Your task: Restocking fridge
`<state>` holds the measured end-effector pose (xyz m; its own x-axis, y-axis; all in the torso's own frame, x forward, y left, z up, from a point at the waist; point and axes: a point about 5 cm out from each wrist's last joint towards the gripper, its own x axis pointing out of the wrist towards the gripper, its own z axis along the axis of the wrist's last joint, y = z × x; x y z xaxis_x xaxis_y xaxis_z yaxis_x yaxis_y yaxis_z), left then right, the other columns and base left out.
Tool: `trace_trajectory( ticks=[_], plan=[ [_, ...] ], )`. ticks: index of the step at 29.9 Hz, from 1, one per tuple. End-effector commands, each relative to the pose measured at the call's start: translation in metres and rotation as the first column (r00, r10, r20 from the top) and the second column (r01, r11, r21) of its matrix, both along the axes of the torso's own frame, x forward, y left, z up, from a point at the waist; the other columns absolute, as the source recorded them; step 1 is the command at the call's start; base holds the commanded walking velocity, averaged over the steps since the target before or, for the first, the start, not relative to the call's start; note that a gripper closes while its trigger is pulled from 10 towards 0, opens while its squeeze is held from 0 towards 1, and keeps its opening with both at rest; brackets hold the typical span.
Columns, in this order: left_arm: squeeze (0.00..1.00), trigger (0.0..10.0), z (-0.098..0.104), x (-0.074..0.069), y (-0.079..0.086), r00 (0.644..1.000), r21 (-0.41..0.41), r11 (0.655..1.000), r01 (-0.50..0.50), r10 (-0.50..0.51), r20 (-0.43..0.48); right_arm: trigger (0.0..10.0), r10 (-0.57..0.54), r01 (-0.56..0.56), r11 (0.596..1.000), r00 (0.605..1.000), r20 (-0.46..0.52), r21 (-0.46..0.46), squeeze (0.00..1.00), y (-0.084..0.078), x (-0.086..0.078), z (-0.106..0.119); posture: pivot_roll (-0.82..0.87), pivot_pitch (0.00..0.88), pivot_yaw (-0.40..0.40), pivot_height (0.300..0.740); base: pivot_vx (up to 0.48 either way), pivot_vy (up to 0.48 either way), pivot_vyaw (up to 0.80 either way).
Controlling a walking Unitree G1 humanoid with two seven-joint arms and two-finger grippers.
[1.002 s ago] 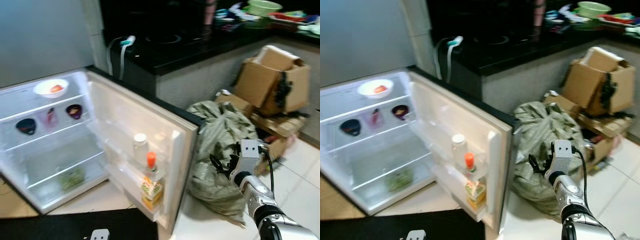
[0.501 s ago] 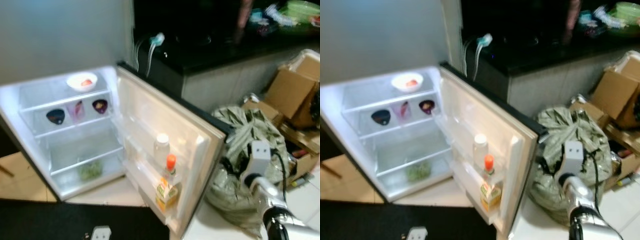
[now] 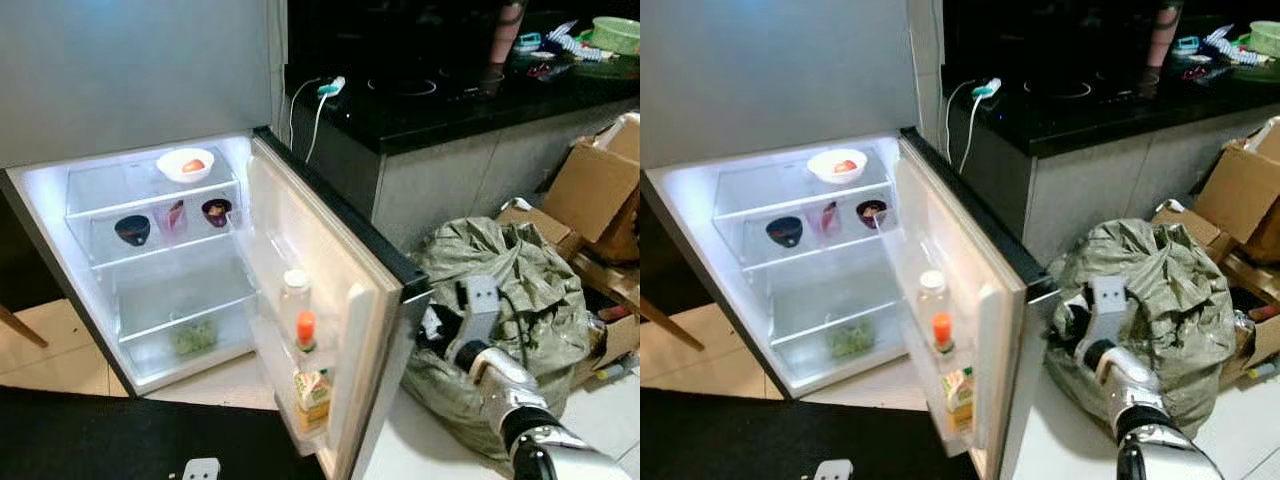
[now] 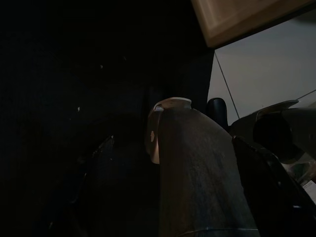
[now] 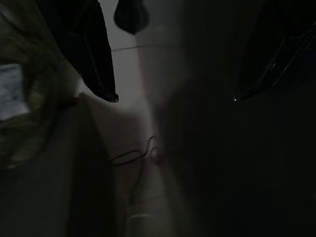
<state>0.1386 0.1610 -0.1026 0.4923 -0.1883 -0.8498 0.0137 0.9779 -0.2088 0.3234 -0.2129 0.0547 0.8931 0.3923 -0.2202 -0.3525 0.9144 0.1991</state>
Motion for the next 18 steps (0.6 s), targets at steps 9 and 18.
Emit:
trace_trajectory(
  ticks=[9, 18],
  plan=[
    [0.00, 10.0, -0.003, -0.009, 0.000, 0.999, 0.004, 1.000, 0.022, -0.022, -0.033, 10.0, 0.228, -0.228, 0.973, 0.974, 0.015, -0.022, 0.00, 0.039, -0.001, -0.001, -0.08, 0.000, -0.019, 0.740, 0.000, 0.000, 0.00],
    [0.00, 10.0, -0.003, -0.008, -0.001, 0.999, 0.003, 1.000, 0.023, -0.023, -0.029, 10.0, 0.621, -0.648, 0.735, 0.762, 0.185, 0.202, 0.00, 0.100, -0.023, 0.019, -0.07, 0.000, -0.022, 0.740, 0.000, 0.000, 0.00]
  ],
)
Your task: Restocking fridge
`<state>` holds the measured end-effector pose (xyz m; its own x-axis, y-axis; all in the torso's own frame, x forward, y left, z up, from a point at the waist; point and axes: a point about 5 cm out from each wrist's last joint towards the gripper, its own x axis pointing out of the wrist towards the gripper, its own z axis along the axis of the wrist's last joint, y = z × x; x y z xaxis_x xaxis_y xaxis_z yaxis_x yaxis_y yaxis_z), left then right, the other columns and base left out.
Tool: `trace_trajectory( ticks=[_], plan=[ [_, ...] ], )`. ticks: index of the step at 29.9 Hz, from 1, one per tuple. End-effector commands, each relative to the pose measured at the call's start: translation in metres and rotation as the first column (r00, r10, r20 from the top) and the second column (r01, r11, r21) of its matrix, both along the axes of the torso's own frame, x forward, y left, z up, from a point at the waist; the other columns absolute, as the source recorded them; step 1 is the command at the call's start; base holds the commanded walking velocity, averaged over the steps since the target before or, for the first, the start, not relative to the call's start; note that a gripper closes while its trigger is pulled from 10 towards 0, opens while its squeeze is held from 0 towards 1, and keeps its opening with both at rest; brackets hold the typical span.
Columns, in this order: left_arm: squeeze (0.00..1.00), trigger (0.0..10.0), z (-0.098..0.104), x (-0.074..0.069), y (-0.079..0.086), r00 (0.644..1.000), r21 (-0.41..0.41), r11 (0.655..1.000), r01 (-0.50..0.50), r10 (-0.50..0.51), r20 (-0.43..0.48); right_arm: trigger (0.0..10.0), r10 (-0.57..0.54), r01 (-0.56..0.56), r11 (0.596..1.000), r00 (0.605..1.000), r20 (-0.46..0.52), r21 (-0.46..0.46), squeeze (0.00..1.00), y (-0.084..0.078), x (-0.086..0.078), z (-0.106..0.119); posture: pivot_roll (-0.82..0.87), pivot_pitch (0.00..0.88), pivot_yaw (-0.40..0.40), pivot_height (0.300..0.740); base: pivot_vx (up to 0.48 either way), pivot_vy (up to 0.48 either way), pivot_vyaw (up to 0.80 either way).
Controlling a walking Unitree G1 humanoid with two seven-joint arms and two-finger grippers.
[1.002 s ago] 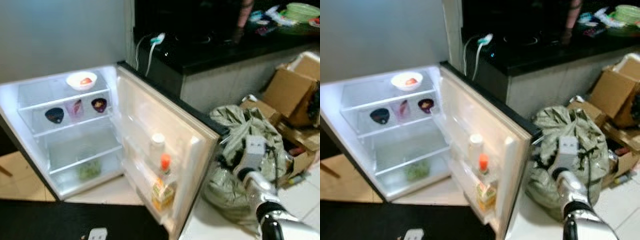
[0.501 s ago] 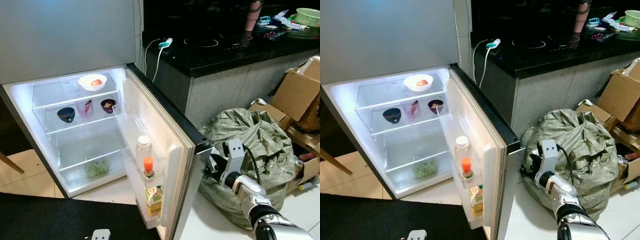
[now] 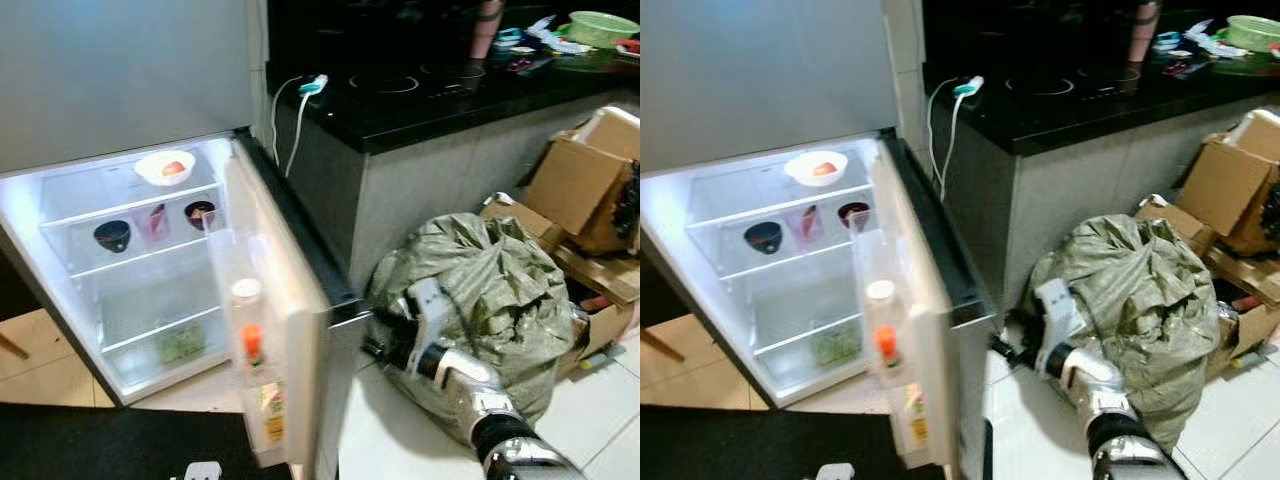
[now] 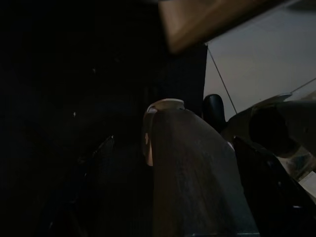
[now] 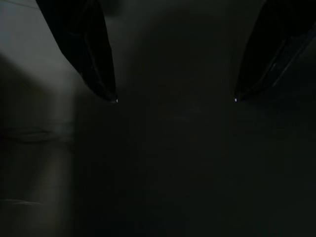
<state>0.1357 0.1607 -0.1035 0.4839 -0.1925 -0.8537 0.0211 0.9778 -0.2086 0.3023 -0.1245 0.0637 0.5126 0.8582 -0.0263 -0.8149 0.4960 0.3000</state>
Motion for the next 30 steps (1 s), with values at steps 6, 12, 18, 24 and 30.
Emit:
trace_trajectory(
  ticks=[6, 12, 18, 24, 30],
  plan=[
    [0.00, 10.0, -0.002, -0.005, -0.001, 1.000, 0.003, 1.000, 0.013, -0.013, -0.021, 10.0, 0.042, -0.043, 0.999, 0.999, 0.012, 0.020, 0.00, 0.005, 0.003, 0.006, -0.07, 0.000, -0.020, 0.740, 0.000, 0.000, 0.00],
    [0.00, 10.0, -0.003, -0.008, -0.001, 0.999, 0.004, 1.000, 0.015, -0.015, -0.029, 10.0, -0.333, 0.297, 0.899, 0.941, -0.061, -0.322, 0.00, -0.042, 0.005, -0.031, -0.08, 0.000, -0.022, 0.740, 0.000, 0.000, 0.00],
    [0.00, 10.0, -0.002, -0.006, -0.003, 0.999, 0.001, 1.000, 0.018, -0.018, -0.026, 10.0, -0.548, 0.413, 0.753, 0.825, -0.140, -0.512, 0.00, -0.075, -0.019, -0.064, -0.08, 0.000, -0.023, 0.740, 0.000, 0.000, 0.00],
    [0.00, 10.0, -0.002, -0.006, -0.003, 0.999, 0.001, 1.000, 0.019, -0.019, -0.026, 10.0, -0.638, 0.382, 0.652, 0.743, -0.202, -0.655, 0.00, -0.099, -0.057, -0.097, -0.08, 0.000, -0.024, 0.740, 0.000, 0.000, 0.46],
    [0.00, 10.0, -0.003, -0.007, -0.003, 0.999, 0.002, 1.000, 0.022, -0.021, -0.030, 10.0, -0.739, 0.292, 0.552, 0.604, -0.297, -0.781, 0.00, -0.116, -0.120, -0.135, -0.08, 0.000, -0.020, 0.740, 0.000, 0.000, 0.72]
  ],
)
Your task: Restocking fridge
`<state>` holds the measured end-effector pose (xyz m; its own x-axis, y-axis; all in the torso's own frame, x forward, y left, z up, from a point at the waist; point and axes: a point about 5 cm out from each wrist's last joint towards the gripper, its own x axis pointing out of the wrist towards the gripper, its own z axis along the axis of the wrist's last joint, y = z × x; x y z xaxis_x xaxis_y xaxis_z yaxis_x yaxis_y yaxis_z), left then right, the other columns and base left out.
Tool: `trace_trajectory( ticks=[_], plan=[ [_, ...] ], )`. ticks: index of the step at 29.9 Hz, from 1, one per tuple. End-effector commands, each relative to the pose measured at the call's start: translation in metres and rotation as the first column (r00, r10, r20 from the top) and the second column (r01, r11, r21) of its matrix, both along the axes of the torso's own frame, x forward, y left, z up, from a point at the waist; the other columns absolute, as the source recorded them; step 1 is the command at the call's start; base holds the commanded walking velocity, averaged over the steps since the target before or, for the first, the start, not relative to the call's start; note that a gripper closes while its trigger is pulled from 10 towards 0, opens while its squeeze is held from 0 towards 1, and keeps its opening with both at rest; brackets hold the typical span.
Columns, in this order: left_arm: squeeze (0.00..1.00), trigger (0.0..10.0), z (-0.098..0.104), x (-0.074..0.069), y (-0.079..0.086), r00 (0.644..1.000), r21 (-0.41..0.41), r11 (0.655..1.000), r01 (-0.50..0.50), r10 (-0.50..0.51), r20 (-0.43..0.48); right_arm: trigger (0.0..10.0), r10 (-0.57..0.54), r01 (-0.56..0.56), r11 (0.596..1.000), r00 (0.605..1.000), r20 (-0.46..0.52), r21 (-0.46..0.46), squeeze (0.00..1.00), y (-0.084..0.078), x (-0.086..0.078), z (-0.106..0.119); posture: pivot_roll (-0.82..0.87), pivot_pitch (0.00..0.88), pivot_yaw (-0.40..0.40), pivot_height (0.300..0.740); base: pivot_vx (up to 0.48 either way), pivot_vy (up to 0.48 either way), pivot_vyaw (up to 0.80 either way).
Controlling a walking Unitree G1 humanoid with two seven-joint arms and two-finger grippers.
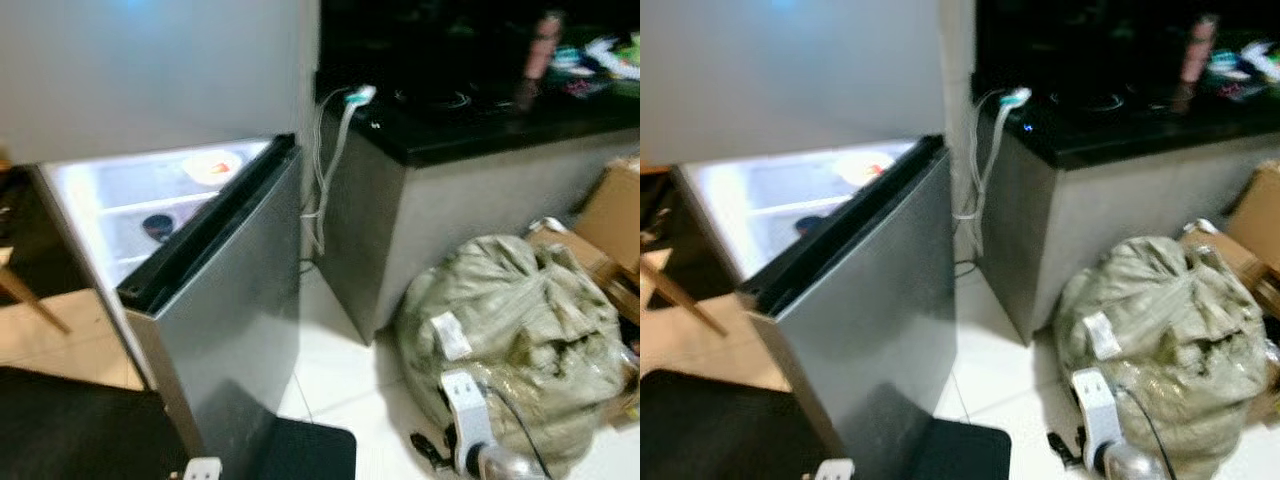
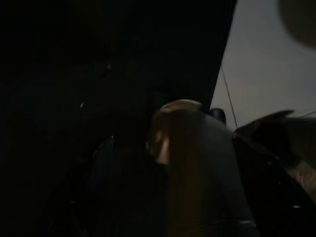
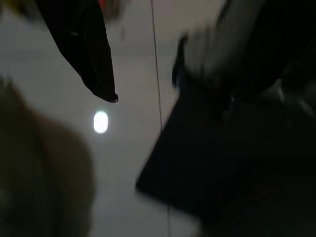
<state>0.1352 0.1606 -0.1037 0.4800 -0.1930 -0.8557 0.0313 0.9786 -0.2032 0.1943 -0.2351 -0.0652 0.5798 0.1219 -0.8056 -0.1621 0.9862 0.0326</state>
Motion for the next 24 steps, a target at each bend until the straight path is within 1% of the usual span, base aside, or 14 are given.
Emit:
trace_trajectory(
  ticks=[1, 2, 3, 6, 7, 11, 15, 24],
  plan=[
    [0.00, 10.0, -0.003, -0.007, -0.003, 1.000, -0.003, 1.000, 0.011, -0.011, -0.029, 10.0, -0.050, 0.047, 0.998, 0.995, -0.087, -0.032, 0.00, -0.005, -0.023, -0.011, -0.08, 0.000, -0.021, 0.740, 0.000, 0.000, 0.73],
    [0.00, 10.0, -0.003, -0.007, -0.003, 1.000, -0.003, 1.000, 0.010, -0.010, -0.029, 10.0, -0.056, 0.052, 0.998, 0.991, -0.121, -0.040, 0.00, -0.005, -0.033, -0.016, -0.08, 0.000, -0.021, 0.740, 0.000, 0.000, 0.73],
    [0.00, 10.0, -0.003, -0.007, -0.003, 1.000, -0.003, 1.000, 0.010, -0.010, -0.029, 10.0, -0.056, 0.052, 0.998, 0.991, -0.121, -0.040, 0.00, -0.005, -0.033, -0.016, -0.08, 0.000, -0.021, 0.740, 0.000, 0.000, 0.73],
    [0.00, 10.0, -0.003, -0.006, -0.003, 1.000, -0.004, 1.000, 0.011, -0.011, -0.029, 10.0, -0.071, 0.063, 0.997, 0.981, -0.182, -0.053, 0.00, -0.004, -0.053, -0.025, -0.08, 0.000, -0.019, 0.740, 0.000, 0.000, 0.73],
    [0.00, 10.0, -0.003, -0.006, -0.003, 1.000, -0.004, 1.000, 0.011, -0.011, -0.029, 10.0, -0.071, 0.063, 0.997, 0.981, -0.182, -0.053, 0.00, -0.004, -0.053, -0.025, -0.08, 0.000, -0.019, 0.740, 0.000, 0.000, 0.73],
    [0.00, 10.0, -0.002, -0.005, -0.003, 1.000, -0.004, 1.000, 0.014, -0.014, -0.028, 10.0, -0.079, 0.065, 0.995, 0.972, -0.220, -0.069, 0.00, -0.005, -0.066, -0.030, -0.08, 0.000, -0.019, 0.740, 0.000, 0.000, 0.73],
    [0.00, 10.0, -0.002, -0.005, -0.003, 0.999, -0.002, 1.000, 0.018, -0.018, -0.028, 10.0, -0.081, 0.065, 0.995, 0.970, -0.229, -0.078, 0.00, -0.005, -0.070, -0.031, -0.08, 0.000, -0.019, 0.740, 0.000, 0.000, 0.73],
    [0.00, 10.0, -0.002, -0.004, -0.004, 0.999, -0.002, 1.000, 0.018, -0.018, -0.029, 10.0, -0.069, 0.049, 0.995, 0.972, -0.226, -0.091, 0.00, -0.007, -0.068, -0.030, -0.09, 0.000, -0.018, 0.740, 0.000, 0.000, 0.73]
  ],
)
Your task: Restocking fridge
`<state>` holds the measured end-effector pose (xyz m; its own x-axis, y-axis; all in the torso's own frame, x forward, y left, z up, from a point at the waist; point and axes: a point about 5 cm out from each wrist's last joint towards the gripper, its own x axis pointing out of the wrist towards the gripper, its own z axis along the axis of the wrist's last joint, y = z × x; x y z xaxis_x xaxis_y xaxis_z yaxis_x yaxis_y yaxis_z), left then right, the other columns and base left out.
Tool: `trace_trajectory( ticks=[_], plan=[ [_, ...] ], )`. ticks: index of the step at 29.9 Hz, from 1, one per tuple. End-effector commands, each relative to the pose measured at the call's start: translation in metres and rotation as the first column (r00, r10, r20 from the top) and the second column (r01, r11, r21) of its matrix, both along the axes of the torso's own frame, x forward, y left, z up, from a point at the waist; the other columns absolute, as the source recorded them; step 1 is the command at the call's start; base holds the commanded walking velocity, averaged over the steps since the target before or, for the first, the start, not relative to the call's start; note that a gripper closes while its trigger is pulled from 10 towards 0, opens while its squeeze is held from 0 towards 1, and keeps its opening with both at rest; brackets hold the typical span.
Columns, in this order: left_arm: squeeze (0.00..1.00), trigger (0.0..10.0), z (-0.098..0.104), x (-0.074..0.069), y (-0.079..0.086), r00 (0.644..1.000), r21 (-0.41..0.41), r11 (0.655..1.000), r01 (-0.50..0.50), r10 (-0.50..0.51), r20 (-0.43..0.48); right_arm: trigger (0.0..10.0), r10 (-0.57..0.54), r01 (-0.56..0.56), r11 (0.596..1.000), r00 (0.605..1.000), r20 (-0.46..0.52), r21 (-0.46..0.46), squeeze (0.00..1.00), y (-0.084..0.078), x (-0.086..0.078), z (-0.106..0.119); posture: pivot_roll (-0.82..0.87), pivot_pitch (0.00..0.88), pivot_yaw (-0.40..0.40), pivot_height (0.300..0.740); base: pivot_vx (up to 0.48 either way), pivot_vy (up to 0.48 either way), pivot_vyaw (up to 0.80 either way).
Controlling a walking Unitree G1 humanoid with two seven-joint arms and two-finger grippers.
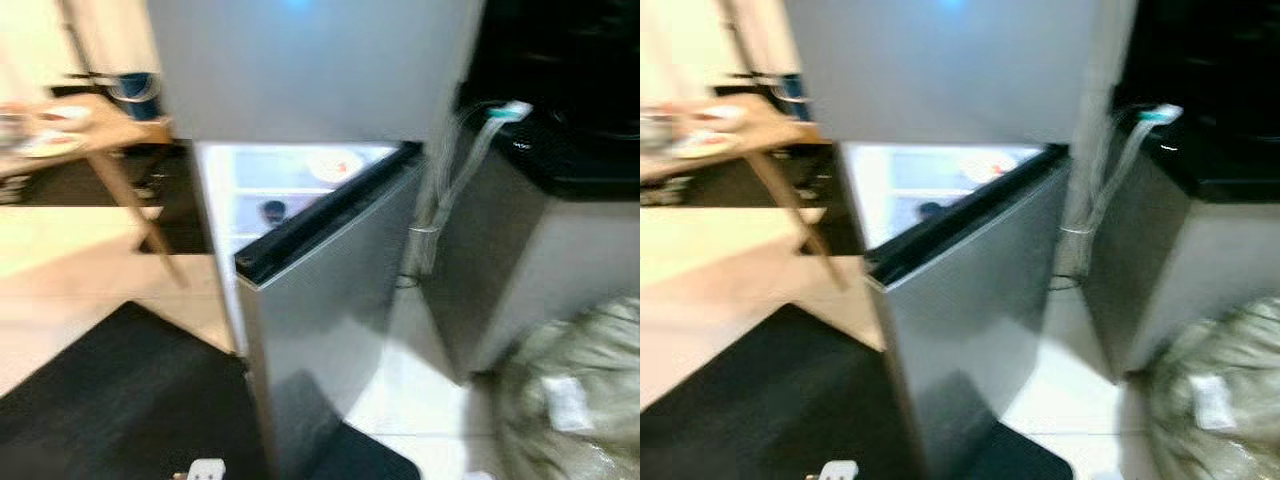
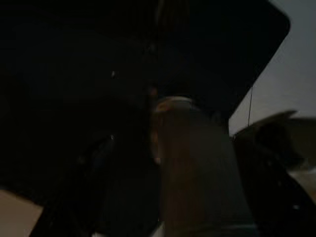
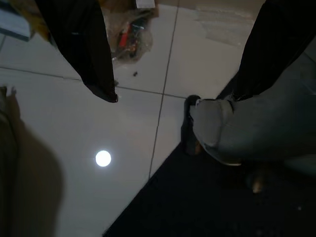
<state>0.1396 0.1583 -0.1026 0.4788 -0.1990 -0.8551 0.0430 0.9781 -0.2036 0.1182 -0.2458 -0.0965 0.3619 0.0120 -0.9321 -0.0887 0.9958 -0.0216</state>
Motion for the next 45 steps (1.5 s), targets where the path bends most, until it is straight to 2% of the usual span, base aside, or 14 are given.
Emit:
trace_trajectory(
  ticks=[1, 16, 24, 45],
  plan=[
    [0.00, 10.0, -0.0031, -0.0083, -0.0017, 1.000, -0.001, 1.000, 0.006, -0.006, -0.031, 10.0, 0.020, -0.020, 1.000, 1.000, 0.022, 0.000, 0.00, 0.0035, 0.0086, 0.0018, -0.09, 0.000, -0.020, 0.740, 0.000, 0.000, 0.73],
    [0.00, 10.0, -0.0044, -0.0108, -0.0015, 0.999, 0.015, 1.000, -0.012, 0.013, -0.049, 10.0, 0.060, -0.060, 0.998, 0.998, 0.000, -0.020, 0.00, 0.0058, 0.0033, -0.0007, -0.09, 0.000, -0.023, 0.740, 0.000, 0.000, 0.71],
    [0.00, 10.0, -0.0042, -0.0103, -0.0029, 0.999, 0.003, 1.000, 0.001, -0.001, -0.050, 10.0, 0.063, -0.063, 0.998, 0.998, 0.001, -0.027, 0.00, 0.0061, 0.0029, -0.0009, -0.09, 0.000, -0.023, 0.740, 0.000, 0.000, 0.00],
    [0.00, 10.0, -0.0048, -0.0121, -0.0050, 0.998, -0.003, 1.000, 0.014, -0.014, -0.054, 10.0, 0.086, -0.085, 0.996, 0.995, 0.041, -0.023, 0.00, 0.0113, 0.0106, 0.0006, -0.09, 0.000, -0.027, 0.740, 0.292, 0.000, 0.00]
  ],
)
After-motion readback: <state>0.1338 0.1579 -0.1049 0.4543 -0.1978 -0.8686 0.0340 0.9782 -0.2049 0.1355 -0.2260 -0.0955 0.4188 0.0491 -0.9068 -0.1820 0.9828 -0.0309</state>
